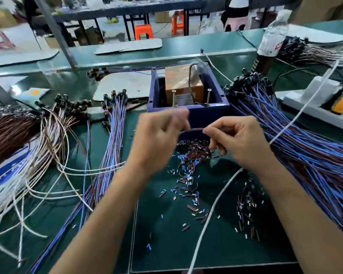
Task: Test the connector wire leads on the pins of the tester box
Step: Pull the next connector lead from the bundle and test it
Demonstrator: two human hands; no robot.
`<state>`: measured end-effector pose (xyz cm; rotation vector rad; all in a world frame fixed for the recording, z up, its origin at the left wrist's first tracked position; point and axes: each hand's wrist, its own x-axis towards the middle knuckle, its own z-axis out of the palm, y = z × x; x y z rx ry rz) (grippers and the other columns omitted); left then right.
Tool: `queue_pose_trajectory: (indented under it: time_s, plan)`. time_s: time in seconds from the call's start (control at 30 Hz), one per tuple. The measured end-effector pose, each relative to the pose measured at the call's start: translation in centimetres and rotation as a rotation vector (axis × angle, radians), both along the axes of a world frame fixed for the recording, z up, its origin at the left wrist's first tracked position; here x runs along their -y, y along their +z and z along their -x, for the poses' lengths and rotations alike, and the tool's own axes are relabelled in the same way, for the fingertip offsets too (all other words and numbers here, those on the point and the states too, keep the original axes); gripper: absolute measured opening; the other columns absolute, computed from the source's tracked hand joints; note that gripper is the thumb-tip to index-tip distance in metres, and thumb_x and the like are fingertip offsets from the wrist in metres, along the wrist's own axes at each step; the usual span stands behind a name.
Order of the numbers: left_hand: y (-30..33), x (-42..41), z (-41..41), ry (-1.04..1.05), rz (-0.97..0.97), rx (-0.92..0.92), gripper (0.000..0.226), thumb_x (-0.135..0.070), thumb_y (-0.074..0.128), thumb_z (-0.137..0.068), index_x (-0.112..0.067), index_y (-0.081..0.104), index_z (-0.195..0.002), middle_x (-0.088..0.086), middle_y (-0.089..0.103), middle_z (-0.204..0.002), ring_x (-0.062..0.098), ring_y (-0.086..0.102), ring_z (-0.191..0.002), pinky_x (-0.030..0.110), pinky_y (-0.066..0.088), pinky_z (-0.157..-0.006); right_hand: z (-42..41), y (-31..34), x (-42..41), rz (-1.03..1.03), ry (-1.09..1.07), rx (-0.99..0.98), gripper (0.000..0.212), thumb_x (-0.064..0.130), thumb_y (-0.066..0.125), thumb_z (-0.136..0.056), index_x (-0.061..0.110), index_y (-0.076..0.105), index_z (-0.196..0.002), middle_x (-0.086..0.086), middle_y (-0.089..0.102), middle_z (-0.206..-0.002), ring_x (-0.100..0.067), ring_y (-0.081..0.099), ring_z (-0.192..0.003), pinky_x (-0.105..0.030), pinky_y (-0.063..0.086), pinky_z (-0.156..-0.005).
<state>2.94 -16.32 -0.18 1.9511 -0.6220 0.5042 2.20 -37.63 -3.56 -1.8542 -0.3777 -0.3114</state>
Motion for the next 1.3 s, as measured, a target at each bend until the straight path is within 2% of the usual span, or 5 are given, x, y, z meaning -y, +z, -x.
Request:
queue_pose_trajectory:
  time_s: [0.07,0.23,0.5,0.8,1.3]
  plan:
    - [-2.0,1.0,0.2,0.007,-0.234,0.137,0.038,-0.03,0.051,-0.107,-0.009,0.076,-0.088,0.0,0.064,-0.08,0.016,0.061,-0.071,0.04,0.046,-0.061,0.1,-0.3,-0.4,0.083,0.03,0.013,0.017,0.025,0.074,-0.095,0.019,0.077,-0.08,0.0,0.07,-0.062,-0.005,0.052,-0.046,-0.019,0.042,-0.049]
    - [-4.6,1.5,0.1,-0.015,-0.285,0.166,0.032,-0.031,0.053,-0.106,-0.015,0.072,-0.127,-0.004,0.07,-0.122,0.015,0.069,-0.11,0.041,0.056,-0.086,0.0,-0.7,-0.5,0.019,0.087,-0.065,0.02,0.016,0.069,-0.094,0.006,0.074,-0.077,-0.008,0.069,-0.062,-0.011,0.055,-0.046,-0.022,0.043,-0.05]
    - [-5.6,0.3,-0.1,-0.025,0.022,-0.09,0.014,-0.014,0.069,-0.098,-0.018,0.072,-0.085,-0.006,0.07,-0.07,0.014,0.065,-0.063,0.033,0.053,-0.063,0.1,-1.1,-0.4,-0.145,0.05,-0.12,0.011,0.017,0.075,-0.095,0.011,0.078,-0.087,-0.009,0.074,-0.067,-0.015,0.056,-0.044,-0.02,0.047,-0.048]
    - [-5.0,0.0,-0.3,-0.075,0.286,-0.363,0.019,-0.005,0.064,-0.099,-0.006,0.073,-0.082,-0.006,0.062,-0.059,-0.001,0.049,-0.052,0.01,0.038,-0.057,0.3,-1.0,-0.7,-0.201,0.014,-0.126,0.023,0.026,0.061,-0.105,0.01,0.076,-0.101,-0.011,0.076,-0.079,-0.022,0.058,-0.05,-0.025,0.051,-0.052]
    - [-5.0,0.0,-0.3,-0.143,0.239,-0.424,0.019,-0.017,0.066,-0.093,-0.012,0.072,-0.075,-0.006,0.057,-0.057,0.006,0.049,-0.055,0.013,0.039,-0.059,0.4,-0.9,0.0,0.027,0.071,-0.059,0.009,0.018,0.076,-0.094,0.02,0.078,-0.086,-0.003,0.075,-0.072,-0.012,0.06,-0.048,-0.02,0.048,-0.051]
